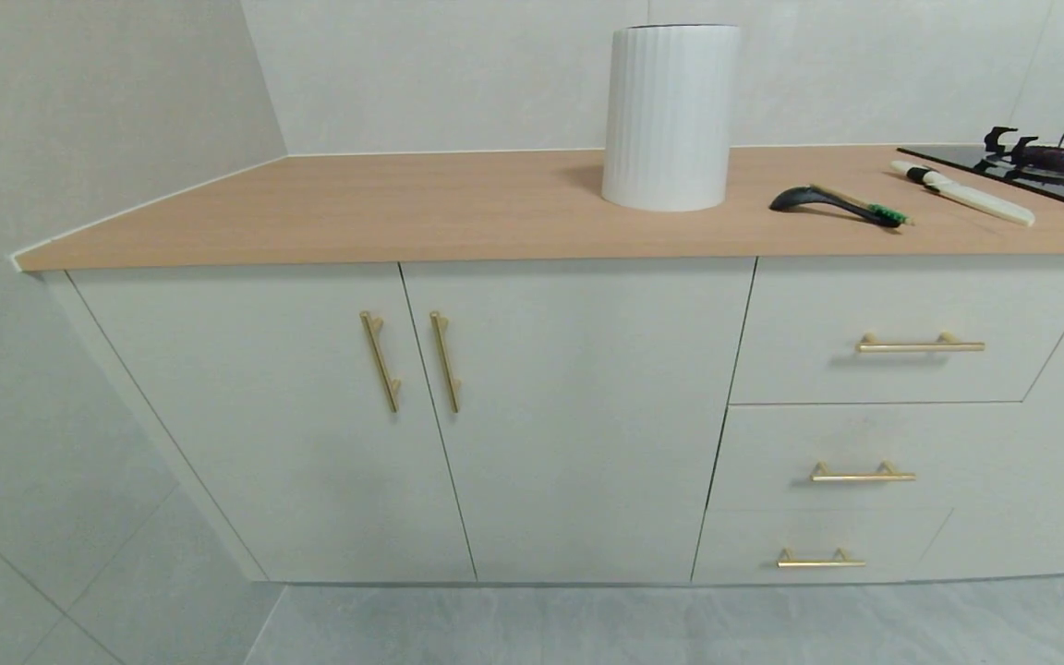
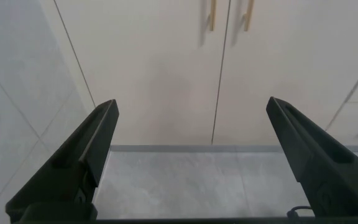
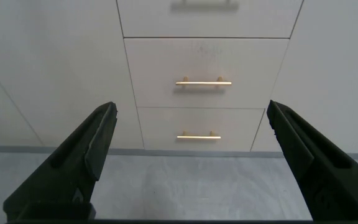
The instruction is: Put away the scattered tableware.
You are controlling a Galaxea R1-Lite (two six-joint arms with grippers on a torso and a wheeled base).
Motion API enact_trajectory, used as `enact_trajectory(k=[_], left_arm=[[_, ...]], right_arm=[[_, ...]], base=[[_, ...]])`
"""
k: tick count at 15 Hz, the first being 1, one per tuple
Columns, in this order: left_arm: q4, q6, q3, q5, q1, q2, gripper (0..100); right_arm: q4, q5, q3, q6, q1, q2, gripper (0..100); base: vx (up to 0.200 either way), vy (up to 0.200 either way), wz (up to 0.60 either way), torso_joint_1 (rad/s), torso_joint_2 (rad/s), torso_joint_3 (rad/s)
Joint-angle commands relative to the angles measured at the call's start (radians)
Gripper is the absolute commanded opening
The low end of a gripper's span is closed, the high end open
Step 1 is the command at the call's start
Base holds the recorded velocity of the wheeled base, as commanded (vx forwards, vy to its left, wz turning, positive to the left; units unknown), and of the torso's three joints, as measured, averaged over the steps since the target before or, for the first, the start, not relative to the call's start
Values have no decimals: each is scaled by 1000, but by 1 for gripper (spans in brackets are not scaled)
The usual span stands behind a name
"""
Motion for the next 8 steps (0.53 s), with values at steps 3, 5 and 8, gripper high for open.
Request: enact_trajectory(k=[3, 5, 8], left_arm=[[-1, 0, 0, 0, 0, 2, 100], [-1, 0, 0, 0, 0, 2, 100], [-1, 2, 0, 0, 0, 2, 100]], right_arm=[[0, 0, 0, -1, 0, 3, 100], [0, 0, 0, -1, 0, 3, 100], [0, 0, 0, -1, 0, 3, 100]], base=[[0, 0, 0, 0, 0, 0], [0, 0, 0, 0, 0, 0], [0, -133, 0, 0, 2, 2]])
